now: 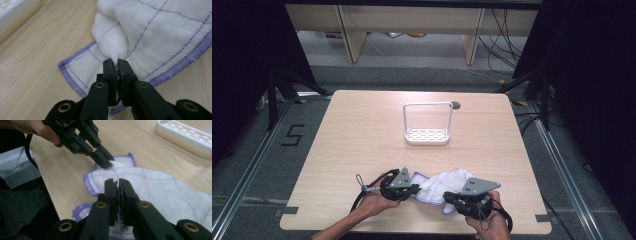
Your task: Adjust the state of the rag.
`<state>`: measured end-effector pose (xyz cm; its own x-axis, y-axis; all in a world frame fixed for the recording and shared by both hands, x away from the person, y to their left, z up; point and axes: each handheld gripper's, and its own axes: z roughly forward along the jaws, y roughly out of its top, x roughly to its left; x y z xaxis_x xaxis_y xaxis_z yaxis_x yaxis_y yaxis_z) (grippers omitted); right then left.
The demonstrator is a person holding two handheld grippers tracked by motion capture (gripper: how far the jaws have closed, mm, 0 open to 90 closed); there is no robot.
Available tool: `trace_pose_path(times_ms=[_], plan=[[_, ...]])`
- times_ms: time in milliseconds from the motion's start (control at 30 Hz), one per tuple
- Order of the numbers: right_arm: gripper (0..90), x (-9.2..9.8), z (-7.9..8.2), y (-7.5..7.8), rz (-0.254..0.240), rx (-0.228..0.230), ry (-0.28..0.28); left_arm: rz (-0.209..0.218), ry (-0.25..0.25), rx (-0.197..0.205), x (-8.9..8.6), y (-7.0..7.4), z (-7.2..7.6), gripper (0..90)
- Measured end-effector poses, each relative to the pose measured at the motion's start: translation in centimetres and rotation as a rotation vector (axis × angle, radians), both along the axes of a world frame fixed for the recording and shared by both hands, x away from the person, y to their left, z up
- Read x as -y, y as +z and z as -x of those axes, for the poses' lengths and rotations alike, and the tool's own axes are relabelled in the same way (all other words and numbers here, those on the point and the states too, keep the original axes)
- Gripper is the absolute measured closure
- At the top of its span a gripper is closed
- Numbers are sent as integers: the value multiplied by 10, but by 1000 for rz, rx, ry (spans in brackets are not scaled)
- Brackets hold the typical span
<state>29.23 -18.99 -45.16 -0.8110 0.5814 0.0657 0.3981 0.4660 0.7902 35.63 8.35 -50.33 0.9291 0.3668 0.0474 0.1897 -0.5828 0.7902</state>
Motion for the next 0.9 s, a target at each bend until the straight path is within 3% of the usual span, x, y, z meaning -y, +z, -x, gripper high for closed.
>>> trace_pose_path(times_ms=[33, 100, 167, 200, 233, 333, 400, 500, 600, 700, 733, 767, 833, 867, 900], plan=[[861, 1, -1, 1, -6, -12, -1, 0, 0, 0, 0, 0, 0, 858], [861, 2, -2, 7, -31, -3, -8, 52, -3, -11, -10, 16, 5, 858], [861, 3, -5, 16, -63, 2, 17, 71, -10, -4, -18, 31, 11, 858], [861, 3, -5, 16, -63, 2, 17, 71, -10, -4, -18, 31, 11, 858], [861, 3, -4, 23, -77, 6, 4, 73, -13, -14, -23, 40, 14, 858], [861, 3, -4, 52, -125, 62, 40, 137, -25, -41, -40, 74, 29, 857], [861, 0, -2, 66, -151, 56, 61, 167, -39, -53, -49, 89, 33, 855], [861, -5, -2, 79, -145, 64, 100, 183, -35, -64, -60, 104, 36, 853], [861, -13, -6, 75, -148, 20, 107, 174, -25, -97, -65, 99, 32, 851], [861, -21, -21, 58, -134, -41, 105, 158, 16, -146, -65, 78, 18, 852], [861, -21, -21, 58, -134, -41, 105, 158, 16, -146, -65, 78, 18, 851], [861, -26, -36, 43, -118, -89, 76, 145, 46, -180, -65, 63, 4, 850], [861, -31, -55, 24, -88, -127, 63, 142, 69, -198, -65, 54, -4, 848], [861, -35, -64, 16, -75, -152, 51, 129, 113, -228, -64, 37, -21, 846], [860, -37, -74, 8, -54, -162, 48, 144, 137, -252, -64, 30, -29, 844]])
